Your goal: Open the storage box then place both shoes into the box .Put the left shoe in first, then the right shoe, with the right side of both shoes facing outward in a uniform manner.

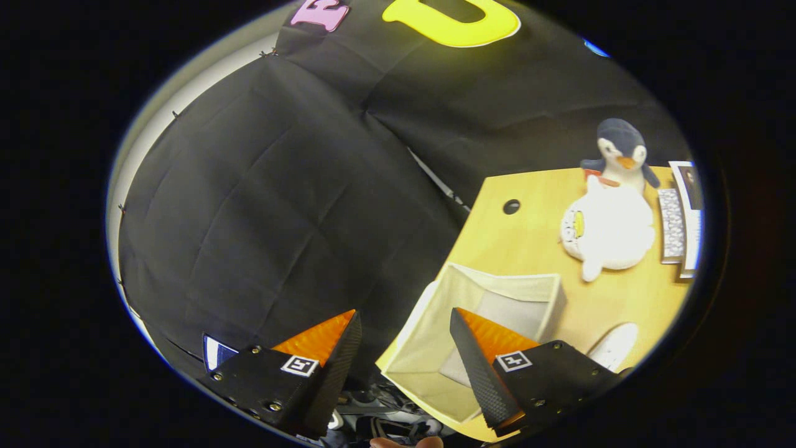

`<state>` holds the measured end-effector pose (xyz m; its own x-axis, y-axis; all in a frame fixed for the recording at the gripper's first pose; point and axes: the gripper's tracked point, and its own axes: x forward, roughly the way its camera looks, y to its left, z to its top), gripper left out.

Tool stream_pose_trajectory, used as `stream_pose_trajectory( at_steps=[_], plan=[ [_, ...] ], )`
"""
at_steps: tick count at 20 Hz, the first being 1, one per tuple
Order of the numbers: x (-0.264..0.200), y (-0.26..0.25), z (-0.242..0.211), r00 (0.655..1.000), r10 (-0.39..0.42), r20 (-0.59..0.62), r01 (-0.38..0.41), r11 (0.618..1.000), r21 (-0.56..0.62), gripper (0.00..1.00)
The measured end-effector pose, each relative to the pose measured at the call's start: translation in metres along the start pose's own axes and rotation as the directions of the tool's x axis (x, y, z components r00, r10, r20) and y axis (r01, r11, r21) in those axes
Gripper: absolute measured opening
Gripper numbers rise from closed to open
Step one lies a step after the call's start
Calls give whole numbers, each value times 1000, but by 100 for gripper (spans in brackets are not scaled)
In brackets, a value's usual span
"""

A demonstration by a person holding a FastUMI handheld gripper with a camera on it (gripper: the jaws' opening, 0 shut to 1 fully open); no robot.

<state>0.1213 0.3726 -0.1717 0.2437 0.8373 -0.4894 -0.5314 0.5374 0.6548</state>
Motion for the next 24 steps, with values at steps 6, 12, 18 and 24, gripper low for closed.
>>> stream_pose_trajectory(
  at_steps=[6, 12, 18, 24],
  plan=[
    [-44, -75, -33, 992, -128, -5, 128, 991, 39, 88],
    [-79, -157, -82, 950, -301, -78, 304, 952, 37, 88],
    [-101, -209, -132, 895, -403, -191, 412, 911, 11, 88],
    [-99, -249, -177, 816, -464, -343, 485, 874, -27, 89]
  ],
)
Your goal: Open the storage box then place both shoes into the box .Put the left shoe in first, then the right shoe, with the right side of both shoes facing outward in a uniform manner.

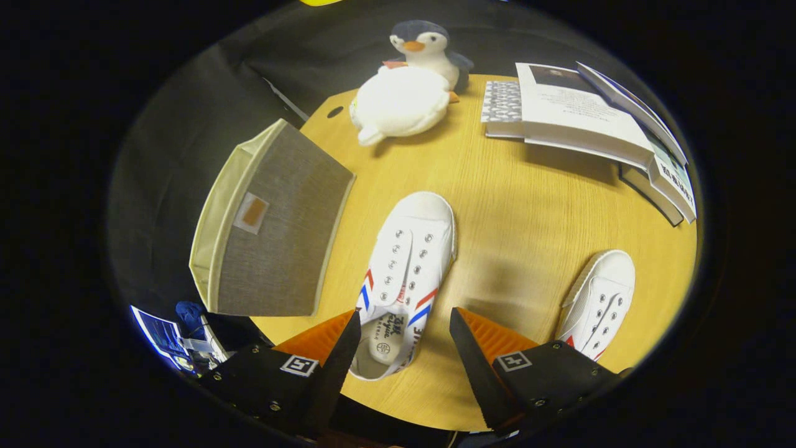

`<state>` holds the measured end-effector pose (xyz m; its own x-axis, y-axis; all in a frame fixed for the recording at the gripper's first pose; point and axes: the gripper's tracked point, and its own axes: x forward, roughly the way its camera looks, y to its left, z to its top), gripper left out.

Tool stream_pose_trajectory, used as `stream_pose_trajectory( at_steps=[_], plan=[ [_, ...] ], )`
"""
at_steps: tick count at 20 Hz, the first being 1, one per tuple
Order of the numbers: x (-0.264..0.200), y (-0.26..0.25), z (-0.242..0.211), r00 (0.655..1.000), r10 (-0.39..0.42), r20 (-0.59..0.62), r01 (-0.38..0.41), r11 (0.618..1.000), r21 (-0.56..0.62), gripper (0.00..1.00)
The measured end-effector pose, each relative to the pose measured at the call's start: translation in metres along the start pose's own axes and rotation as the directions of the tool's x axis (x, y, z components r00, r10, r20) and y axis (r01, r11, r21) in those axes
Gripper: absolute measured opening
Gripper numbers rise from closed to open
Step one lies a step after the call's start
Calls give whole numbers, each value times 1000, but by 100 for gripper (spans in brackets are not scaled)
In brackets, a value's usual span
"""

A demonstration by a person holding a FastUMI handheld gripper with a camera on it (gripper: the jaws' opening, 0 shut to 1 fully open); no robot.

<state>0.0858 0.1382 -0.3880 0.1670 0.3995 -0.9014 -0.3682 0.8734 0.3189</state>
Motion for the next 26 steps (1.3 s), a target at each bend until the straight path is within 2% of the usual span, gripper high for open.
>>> stream_pose_trajectory(
  at_steps=[5, 10, 11, 12, 13, 14, 15, 16, 17, 20, 26],
  plan=[
    [23, -6, -11, 995, -25, -93, 22, 999, -37, 86],
    [40, -17, -16, 978, -140, -155, 115, 981, -159, 84],
    [39, -15, -15, 975, -155, -160, 126, 976, -178, 68],
    [45, -7, -19, 975, -138, -176, 111, 981, -157, 49],
    [44, -6, -19, 973, -152, -177, 129, 983, -132, 30],
    [42, -9, -19, 969, -161, -187, 137, 982, -133, 24],
    [46, -8, -20, 972, -151, -181, 134, 986, -100, 10],
    [43, -10, -19, 972, -145, -186, 129, 987, -95, 9],
    [42, -9, -20, 973, -126, -191, 118, 992, -53, 3],
    [32, -4, -14, 978, -59, -200, 71, 996, 55, 3],
    [2, 13, -6, 978, -25, -209, 40, 997, 67, 3]
  ],
)
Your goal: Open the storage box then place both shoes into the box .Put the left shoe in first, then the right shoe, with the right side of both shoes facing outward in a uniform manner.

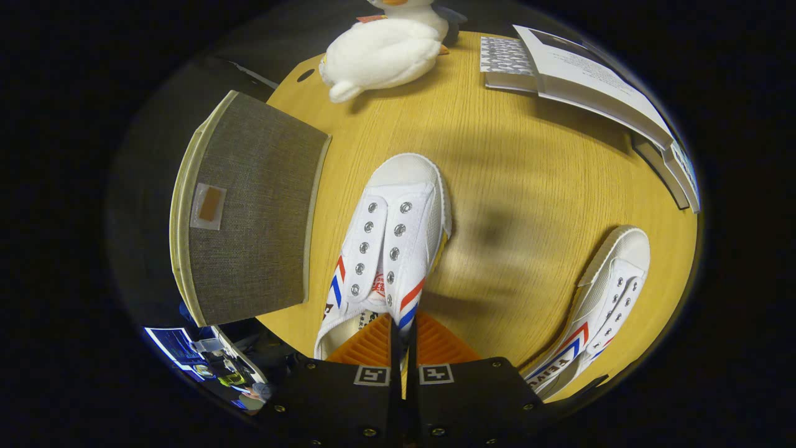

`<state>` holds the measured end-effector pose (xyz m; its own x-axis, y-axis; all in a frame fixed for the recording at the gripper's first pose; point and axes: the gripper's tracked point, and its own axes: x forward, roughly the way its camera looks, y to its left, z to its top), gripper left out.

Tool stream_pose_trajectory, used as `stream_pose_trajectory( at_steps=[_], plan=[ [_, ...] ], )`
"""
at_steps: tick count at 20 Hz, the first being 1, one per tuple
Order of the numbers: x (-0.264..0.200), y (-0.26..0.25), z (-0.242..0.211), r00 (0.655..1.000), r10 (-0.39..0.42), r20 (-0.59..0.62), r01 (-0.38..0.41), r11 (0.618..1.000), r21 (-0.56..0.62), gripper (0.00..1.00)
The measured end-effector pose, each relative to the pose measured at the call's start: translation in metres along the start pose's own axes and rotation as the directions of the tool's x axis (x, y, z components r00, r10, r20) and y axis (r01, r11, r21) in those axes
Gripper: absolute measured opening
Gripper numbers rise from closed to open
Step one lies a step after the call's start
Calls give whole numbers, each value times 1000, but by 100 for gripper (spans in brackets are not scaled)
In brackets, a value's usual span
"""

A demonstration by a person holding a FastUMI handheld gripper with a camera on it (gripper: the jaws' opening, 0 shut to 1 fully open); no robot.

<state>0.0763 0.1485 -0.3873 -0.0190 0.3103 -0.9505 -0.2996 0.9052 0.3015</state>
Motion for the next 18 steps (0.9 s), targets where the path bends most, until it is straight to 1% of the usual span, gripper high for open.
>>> stream_pose_trajectory(
  at_steps=[3, 8, 14, 18],
  plan=[
    [-24, 11, 5, 1000, 9, 25, -9, 1000, -24, 3],
    [-76, 52, 19, 993, 80, 81, -76, 996, -53, 3],
    [-129, 105, 52, 980, 123, 155, -94, 979, -182, 3],
    [-143, 154, 72, 970, 180, 164, -134, 957, -258, 3]
  ],
)
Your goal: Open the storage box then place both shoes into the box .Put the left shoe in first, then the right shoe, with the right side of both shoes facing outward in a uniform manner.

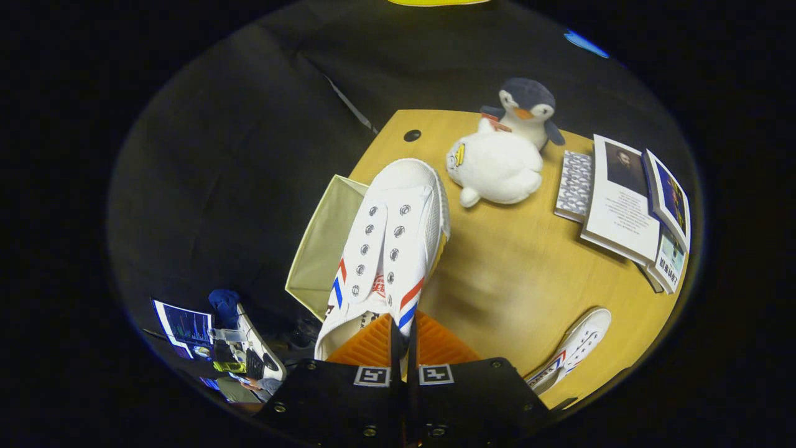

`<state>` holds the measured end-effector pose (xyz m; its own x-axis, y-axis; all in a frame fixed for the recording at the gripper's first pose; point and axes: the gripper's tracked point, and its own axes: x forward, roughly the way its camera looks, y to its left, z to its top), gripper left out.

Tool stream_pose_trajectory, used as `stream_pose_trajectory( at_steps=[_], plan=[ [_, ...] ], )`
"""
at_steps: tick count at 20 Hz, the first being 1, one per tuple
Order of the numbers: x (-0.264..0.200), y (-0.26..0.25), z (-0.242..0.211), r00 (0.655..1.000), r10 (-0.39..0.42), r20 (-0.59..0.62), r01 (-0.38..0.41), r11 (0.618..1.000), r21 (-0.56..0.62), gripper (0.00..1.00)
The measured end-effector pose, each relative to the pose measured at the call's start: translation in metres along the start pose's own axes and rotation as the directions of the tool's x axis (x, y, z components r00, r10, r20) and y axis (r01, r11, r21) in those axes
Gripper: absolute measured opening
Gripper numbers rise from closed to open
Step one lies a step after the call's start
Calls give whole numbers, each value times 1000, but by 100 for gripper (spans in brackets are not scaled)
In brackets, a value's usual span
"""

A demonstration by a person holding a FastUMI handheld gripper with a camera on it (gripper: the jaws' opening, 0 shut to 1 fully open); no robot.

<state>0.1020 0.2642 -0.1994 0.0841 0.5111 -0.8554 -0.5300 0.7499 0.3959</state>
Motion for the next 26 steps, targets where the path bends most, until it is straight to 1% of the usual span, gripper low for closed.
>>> stream_pose_trajectory(
  at_steps=[2, 5, 9, 12, 16, 17, 18, 19, 21, 22, 24, 26],
  plan=[
    [9, 20, 13, 1000, 12, -1, -12, 1000, -27, 3],
    [30, 43, 25, 1000, -3, -22, 1, 997, -79, 3],
    [64, 69, 24, 997, -21, -72, 12, 992, -124, 2],
    [90, 76, 19, 992, -65, -108, 47, 986, -159, 3],
    [114, 77, 20, 984, -128, -124, 102, 975, -197, 3],
    [120, 79, 18, 984, -125, -130, 97, 975, -202, 3],
    [126, 80, 18, 985, -112, -133, 82, 973, -214, 5],
    [126, 81, 22, 987, -105, -122, 76, 971, -226, 24],
    [119, 71, 29, 986, -138, -93, 111, 963, -244, 86],
    [115, 68, 31, 987, -135, -88, 111, 966, -235, 91],
    [105, 67, 31, 989, -128, -78, 109, 972, -209, 89],
    [94, 59, 33, 990, -122, -63, 108, 975, -194, 89]
  ],
)
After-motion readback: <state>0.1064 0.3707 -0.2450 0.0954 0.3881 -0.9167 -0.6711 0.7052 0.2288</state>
